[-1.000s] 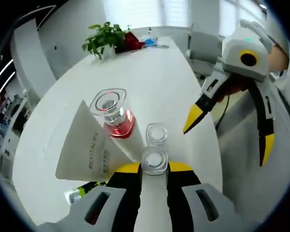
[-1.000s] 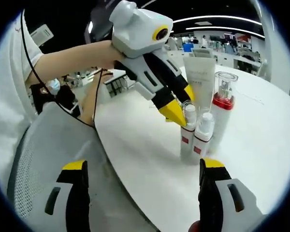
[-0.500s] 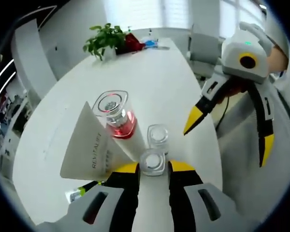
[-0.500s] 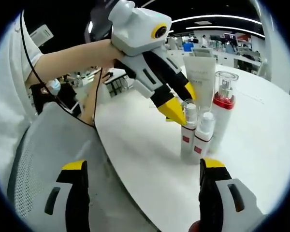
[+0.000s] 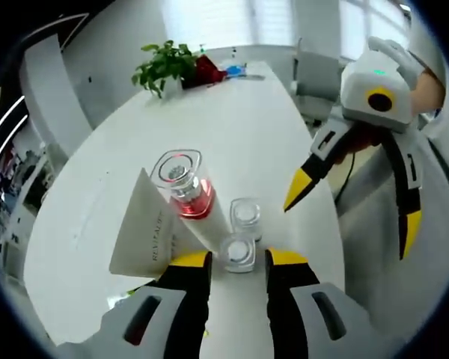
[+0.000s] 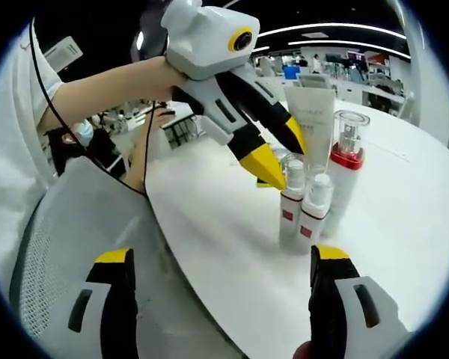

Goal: Arrange the skincare products in the storage area until every visible bottle or jar stands upright without overlapping.

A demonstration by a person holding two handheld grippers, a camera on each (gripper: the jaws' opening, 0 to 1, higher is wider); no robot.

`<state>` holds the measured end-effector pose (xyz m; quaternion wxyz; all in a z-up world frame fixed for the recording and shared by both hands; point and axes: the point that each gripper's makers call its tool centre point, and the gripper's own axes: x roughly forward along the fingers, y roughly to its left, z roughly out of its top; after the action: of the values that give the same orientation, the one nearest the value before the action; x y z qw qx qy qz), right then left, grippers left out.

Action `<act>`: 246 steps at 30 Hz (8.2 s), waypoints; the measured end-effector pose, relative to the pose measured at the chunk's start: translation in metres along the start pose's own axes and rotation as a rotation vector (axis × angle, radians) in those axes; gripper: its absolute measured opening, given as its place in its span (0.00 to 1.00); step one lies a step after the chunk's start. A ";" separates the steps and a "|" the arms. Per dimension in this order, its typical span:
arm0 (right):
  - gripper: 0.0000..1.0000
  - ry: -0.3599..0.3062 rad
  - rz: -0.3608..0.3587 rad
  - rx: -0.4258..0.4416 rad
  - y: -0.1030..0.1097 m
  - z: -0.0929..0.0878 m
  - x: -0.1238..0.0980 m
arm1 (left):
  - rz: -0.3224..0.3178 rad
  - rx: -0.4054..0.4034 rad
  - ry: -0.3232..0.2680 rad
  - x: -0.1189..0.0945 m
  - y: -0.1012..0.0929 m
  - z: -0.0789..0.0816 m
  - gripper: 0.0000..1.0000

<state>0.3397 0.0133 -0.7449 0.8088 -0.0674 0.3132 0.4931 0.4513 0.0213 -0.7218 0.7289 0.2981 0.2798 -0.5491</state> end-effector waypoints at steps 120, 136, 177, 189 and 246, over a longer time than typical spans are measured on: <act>0.98 0.074 -0.268 -0.023 -0.029 -0.009 -0.026 | 0.344 -0.606 -0.262 -0.116 -0.046 -0.100 0.99; 0.96 0.131 -0.359 0.026 -0.050 -0.026 -0.033 | 0.403 -0.739 -0.214 -0.093 -0.004 -0.131 0.95; 0.97 0.126 -0.271 0.033 -0.039 -0.028 -0.023 | 0.744 -1.146 -0.029 0.002 0.124 -0.141 0.90; 0.96 0.103 -0.255 0.073 -0.037 -0.026 -0.022 | 0.794 -1.226 0.043 0.014 0.120 -0.145 0.93; 0.96 0.075 -0.291 0.134 -0.045 -0.027 -0.028 | 0.741 -0.965 -0.092 0.018 0.132 -0.172 0.08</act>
<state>0.3565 -0.0419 -0.7589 0.8621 -0.0763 0.3625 0.3456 0.5700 0.1663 -0.8328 0.9357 -0.0124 0.3428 -0.0824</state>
